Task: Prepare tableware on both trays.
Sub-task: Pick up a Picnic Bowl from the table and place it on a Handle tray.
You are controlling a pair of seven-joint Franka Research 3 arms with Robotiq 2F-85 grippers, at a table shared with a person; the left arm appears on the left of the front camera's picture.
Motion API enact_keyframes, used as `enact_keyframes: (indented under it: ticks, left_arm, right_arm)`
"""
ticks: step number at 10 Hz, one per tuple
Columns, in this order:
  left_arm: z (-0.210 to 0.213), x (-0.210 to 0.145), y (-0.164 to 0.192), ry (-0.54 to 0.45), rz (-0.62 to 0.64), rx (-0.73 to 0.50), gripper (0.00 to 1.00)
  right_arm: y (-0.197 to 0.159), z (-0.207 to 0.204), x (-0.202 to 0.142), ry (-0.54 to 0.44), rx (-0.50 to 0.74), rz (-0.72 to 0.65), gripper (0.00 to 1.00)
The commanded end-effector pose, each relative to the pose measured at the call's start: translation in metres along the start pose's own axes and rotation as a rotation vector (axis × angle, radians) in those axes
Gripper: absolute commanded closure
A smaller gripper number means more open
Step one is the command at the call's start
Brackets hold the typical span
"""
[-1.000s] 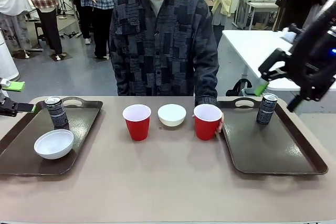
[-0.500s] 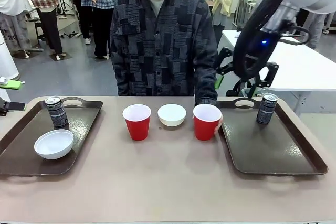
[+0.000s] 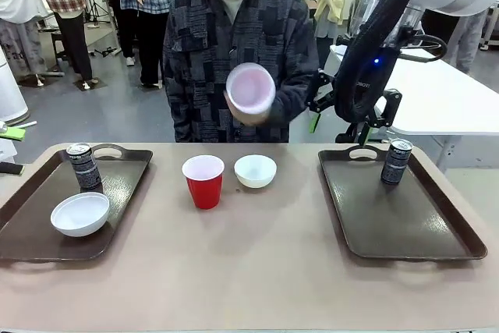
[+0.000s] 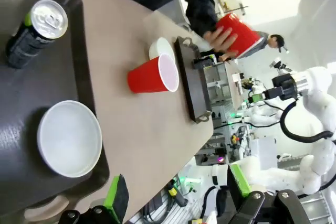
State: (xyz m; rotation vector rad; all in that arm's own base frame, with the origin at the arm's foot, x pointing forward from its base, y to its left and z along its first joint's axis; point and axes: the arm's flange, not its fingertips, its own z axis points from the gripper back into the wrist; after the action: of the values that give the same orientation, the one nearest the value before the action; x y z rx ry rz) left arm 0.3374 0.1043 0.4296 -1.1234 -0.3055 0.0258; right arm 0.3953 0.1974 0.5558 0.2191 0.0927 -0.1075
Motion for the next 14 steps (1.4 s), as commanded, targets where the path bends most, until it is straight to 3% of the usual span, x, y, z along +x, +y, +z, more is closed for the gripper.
enact_keyframes:
  ticks: [1, 4, 7, 10, 11, 12, 13, 14]
  left_arm:
    - [-0.002, 0.001, 0.000, -0.020, -0.003, -0.043, 0.00]
    - [-0.002, 0.001, 0.000, -0.020, -0.003, -0.043, 0.00]
    - [-0.002, 0.001, 0.000, -0.020, -0.003, -0.043, 0.00]
    - [-0.002, 0.001, 0.000, -0.020, -0.003, -0.043, 0.00]
    - [-0.002, 0.001, 0.000, -0.020, -0.003, -0.043, 0.00]
    - [-0.002, 0.001, 0.000, -0.020, -0.003, -0.043, 0.00]
    - [-0.002, 0.001, 0.000, -0.020, -0.003, -0.043, 0.00]
    - [-0.002, 0.001, 0.000, -0.020, -0.003, -0.043, 0.00]
  right_arm:
    - [0.000, -0.003, 0.002, 0.002, -0.007, -0.007, 0.00]
    - [0.000, -0.011, 0.004, -0.015, -0.019, -0.002, 0.00]
    - [0.030, -0.038, 0.032, -0.193, -0.092, 0.007, 0.00]
    - [0.052, -0.064, 0.064, -0.264, -0.151, 0.027, 0.00]
    - [0.051, -0.066, 0.057, -0.254, -0.144, 0.061, 0.00]
    - [0.049, -0.049, -0.015, -0.134, -0.191, 0.106, 0.00]
    - [0.040, -0.027, -0.089, -0.186, -0.226, 0.198, 0.00]
    - [0.031, -0.016, -0.111, -0.193, -0.215, 0.177, 0.00]
